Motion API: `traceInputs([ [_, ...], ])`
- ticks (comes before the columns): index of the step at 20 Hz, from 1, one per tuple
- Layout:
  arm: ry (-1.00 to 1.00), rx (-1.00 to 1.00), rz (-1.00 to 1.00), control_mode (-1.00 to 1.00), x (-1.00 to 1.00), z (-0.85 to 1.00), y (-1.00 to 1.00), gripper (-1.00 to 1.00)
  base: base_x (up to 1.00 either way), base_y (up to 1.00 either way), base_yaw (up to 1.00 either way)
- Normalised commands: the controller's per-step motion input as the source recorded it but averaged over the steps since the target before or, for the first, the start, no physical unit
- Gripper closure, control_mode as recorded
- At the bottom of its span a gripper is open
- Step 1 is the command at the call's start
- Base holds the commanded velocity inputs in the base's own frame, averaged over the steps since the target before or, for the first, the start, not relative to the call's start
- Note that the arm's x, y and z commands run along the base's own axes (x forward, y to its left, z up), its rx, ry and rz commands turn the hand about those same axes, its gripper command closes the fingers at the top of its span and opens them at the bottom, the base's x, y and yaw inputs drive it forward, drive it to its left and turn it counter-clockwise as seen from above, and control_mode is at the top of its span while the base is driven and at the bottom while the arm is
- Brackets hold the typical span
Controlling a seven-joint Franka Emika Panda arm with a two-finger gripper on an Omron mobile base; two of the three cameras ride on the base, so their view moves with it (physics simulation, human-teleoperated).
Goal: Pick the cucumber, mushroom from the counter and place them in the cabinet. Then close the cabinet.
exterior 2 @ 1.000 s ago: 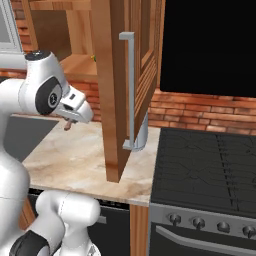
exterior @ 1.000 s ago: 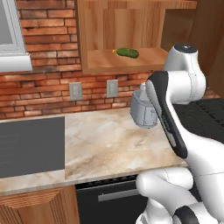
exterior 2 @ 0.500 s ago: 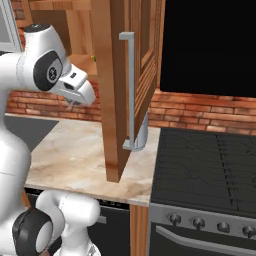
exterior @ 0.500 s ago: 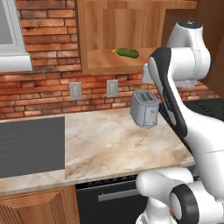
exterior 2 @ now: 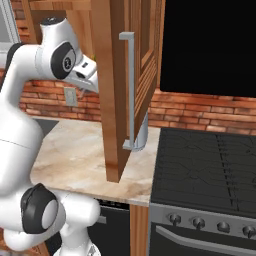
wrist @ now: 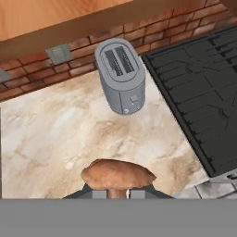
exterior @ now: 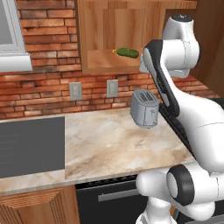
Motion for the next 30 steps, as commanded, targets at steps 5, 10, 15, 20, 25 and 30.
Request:
traceInputs([
  [5,-0.1,0.0,-0.03,-1.0,0.54,0.01,-0.19,1.0,0.0,0.0,0.0],
  [10,-0.01,0.0,-0.04,-1.0,0.57,0.0,-0.17,1.0,0.0,0.0,0.0],
  [15,0.0,0.01,-0.04,-1.0,0.65,0.0,-0.16,1.0,0.0,0.0,0.0],
  [20,-0.05,0.0,-0.03,-1.0,0.74,0.0,-0.07,1.0,0.0,0.0,0.0],
  [25,-0.1,0.0,-0.04,-1.0,0.62,0.0,-0.11,1.0,0.0,0.0,0.0],
  [30,-0.13,0.0,-0.04,-1.0,0.58,0.0,-0.12,1.0,0.0,0.0,0.0],
])
